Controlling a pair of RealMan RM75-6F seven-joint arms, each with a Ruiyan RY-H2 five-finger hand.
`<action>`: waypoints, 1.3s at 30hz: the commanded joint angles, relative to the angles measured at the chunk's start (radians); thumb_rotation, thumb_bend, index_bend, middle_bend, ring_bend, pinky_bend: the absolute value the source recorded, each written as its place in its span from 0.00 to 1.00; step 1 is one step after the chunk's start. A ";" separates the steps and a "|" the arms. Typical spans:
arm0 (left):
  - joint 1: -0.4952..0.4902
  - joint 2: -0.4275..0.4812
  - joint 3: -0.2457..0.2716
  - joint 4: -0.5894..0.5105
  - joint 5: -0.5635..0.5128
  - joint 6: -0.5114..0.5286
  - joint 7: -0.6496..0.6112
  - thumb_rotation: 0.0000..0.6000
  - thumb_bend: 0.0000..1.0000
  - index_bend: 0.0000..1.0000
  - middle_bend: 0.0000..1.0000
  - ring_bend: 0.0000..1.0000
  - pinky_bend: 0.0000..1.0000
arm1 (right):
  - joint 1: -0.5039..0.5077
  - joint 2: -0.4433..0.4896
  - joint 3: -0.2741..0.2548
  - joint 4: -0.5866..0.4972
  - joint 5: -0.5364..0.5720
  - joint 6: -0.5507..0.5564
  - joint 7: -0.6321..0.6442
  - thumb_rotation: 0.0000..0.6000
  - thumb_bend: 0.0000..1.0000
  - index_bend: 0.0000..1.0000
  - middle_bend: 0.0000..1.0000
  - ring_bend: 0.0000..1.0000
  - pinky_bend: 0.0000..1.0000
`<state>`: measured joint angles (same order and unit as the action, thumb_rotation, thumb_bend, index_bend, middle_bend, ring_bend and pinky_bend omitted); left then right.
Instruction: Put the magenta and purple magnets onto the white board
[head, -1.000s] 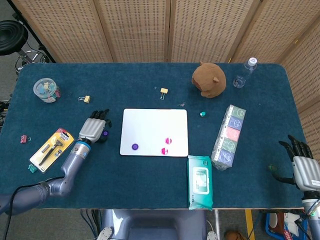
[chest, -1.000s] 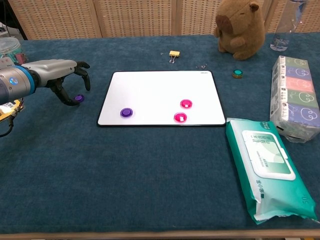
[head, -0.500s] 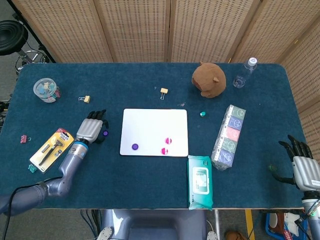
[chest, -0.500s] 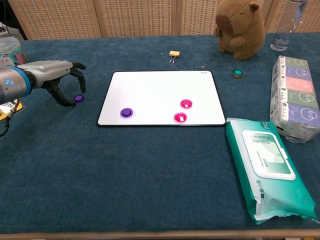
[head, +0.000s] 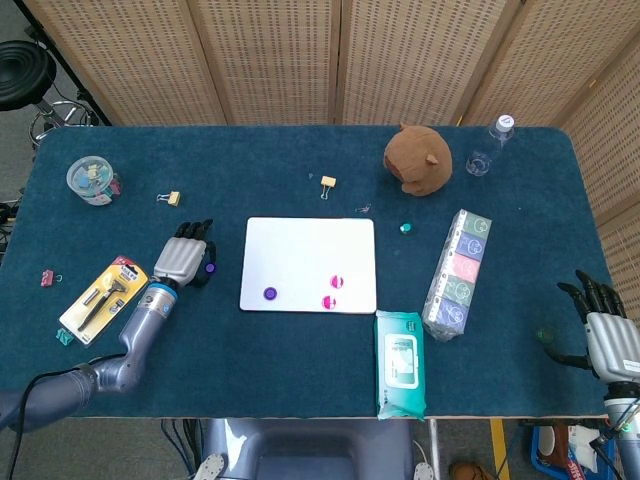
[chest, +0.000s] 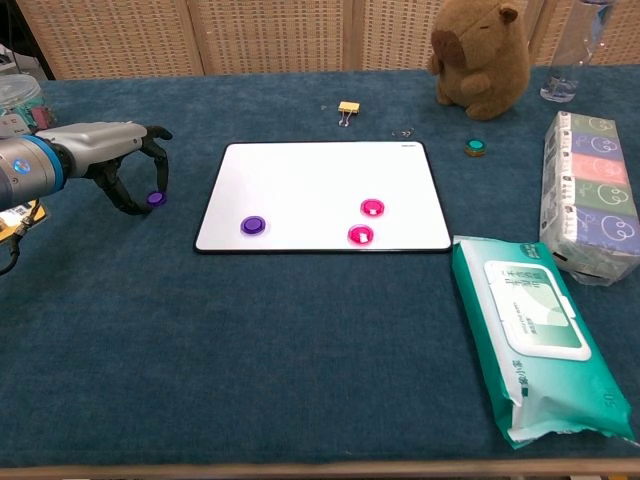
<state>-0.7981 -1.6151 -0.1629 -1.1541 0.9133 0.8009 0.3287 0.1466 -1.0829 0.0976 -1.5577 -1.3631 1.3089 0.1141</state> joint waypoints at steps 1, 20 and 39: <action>0.001 0.002 -0.001 -0.001 0.001 0.000 -0.001 1.00 0.33 0.58 0.00 0.00 0.00 | 0.000 0.000 0.000 0.000 0.000 0.000 0.000 1.00 0.00 0.14 0.00 0.00 0.00; -0.055 0.081 -0.060 -0.250 0.026 0.039 0.048 1.00 0.33 0.58 0.00 0.00 0.00 | 0.001 0.001 0.002 -0.003 0.003 -0.003 0.000 1.00 0.00 0.15 0.00 0.00 0.00; -0.236 -0.085 -0.068 -0.217 -0.274 0.087 0.340 1.00 0.34 0.59 0.00 0.00 0.00 | 0.001 0.008 0.008 0.017 0.015 -0.014 0.039 1.00 0.00 0.16 0.00 0.00 0.00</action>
<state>-1.0273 -1.6921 -0.2312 -1.3813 0.6476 0.8867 0.6688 0.1473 -1.0747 0.1061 -1.5406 -1.3484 1.2954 0.1526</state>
